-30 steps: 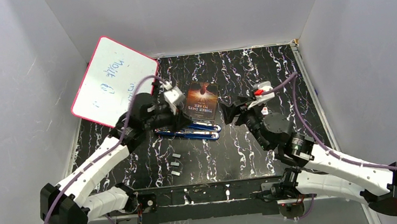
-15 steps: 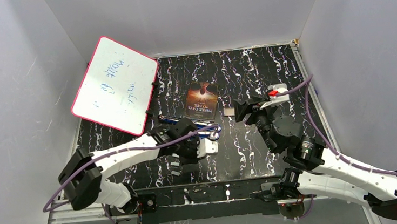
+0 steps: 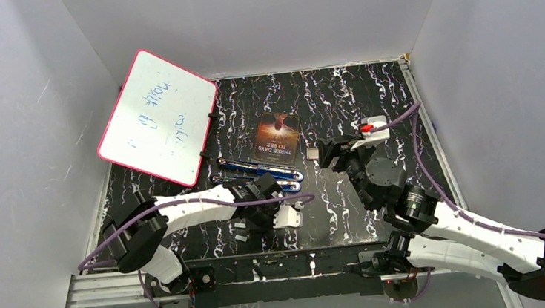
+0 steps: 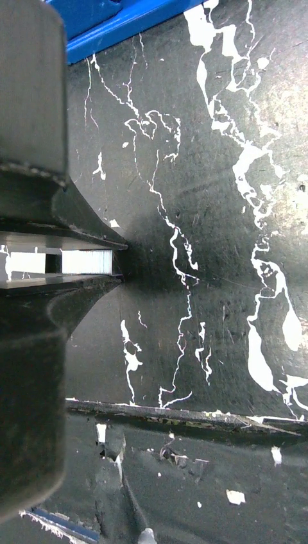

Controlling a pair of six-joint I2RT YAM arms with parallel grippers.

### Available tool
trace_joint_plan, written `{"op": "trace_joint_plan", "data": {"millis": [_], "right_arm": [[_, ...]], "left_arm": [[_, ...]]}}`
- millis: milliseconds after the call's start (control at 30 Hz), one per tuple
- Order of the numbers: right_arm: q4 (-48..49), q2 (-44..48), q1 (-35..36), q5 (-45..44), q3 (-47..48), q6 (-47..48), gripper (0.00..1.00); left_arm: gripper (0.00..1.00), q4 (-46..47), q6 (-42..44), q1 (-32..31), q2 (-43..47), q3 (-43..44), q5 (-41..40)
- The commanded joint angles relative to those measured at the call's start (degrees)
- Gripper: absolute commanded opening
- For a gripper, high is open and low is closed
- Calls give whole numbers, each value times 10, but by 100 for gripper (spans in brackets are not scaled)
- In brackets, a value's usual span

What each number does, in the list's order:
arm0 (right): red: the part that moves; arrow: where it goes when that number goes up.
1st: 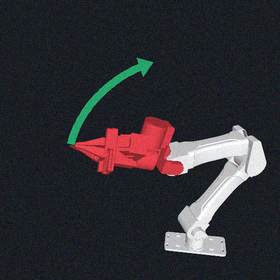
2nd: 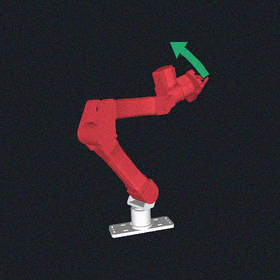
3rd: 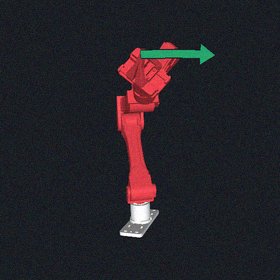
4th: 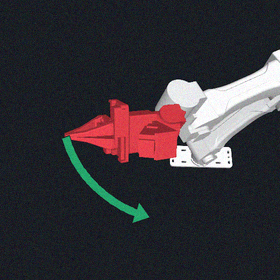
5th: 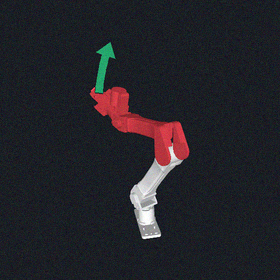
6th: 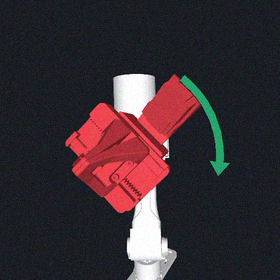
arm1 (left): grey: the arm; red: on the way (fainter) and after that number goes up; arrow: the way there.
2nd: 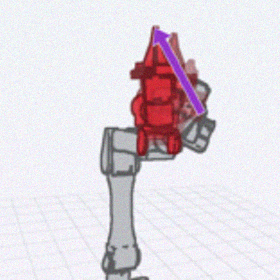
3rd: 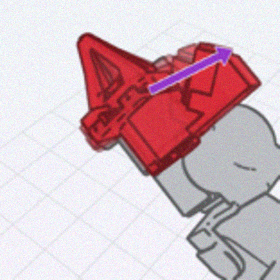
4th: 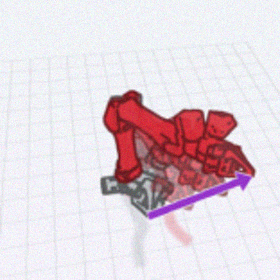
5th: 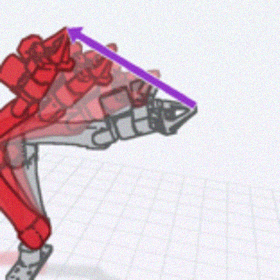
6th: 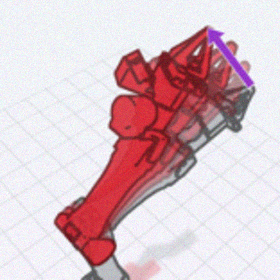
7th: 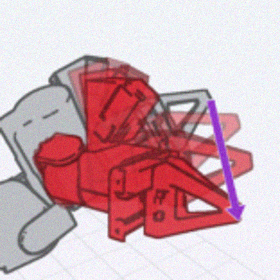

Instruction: Load the staples into the stapler

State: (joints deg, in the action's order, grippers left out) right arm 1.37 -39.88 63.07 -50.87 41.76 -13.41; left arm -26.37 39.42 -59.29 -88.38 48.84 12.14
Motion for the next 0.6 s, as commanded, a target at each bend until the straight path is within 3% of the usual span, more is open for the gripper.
{"op": "trace_joint_plan", "data": {"millis": [0, 167, 367, 567], "right_arm": [[22, -2, 1, -11, 5, -6, 76], [21, -5, 1, -12, 6, -4, 77], [23, -9, 1, -12, 6, -4, 77], [22, -11, 1, -10, 9, -3, 77]], "left_arm": [[9, -19, 24, -4, -12, 6, -27], [14, -20, 24, -5, -30, 0, -24], [29, -22, 20, -5, -33, -4, -14], [33, -26, 13, -5, -43, -5, -9]]}}
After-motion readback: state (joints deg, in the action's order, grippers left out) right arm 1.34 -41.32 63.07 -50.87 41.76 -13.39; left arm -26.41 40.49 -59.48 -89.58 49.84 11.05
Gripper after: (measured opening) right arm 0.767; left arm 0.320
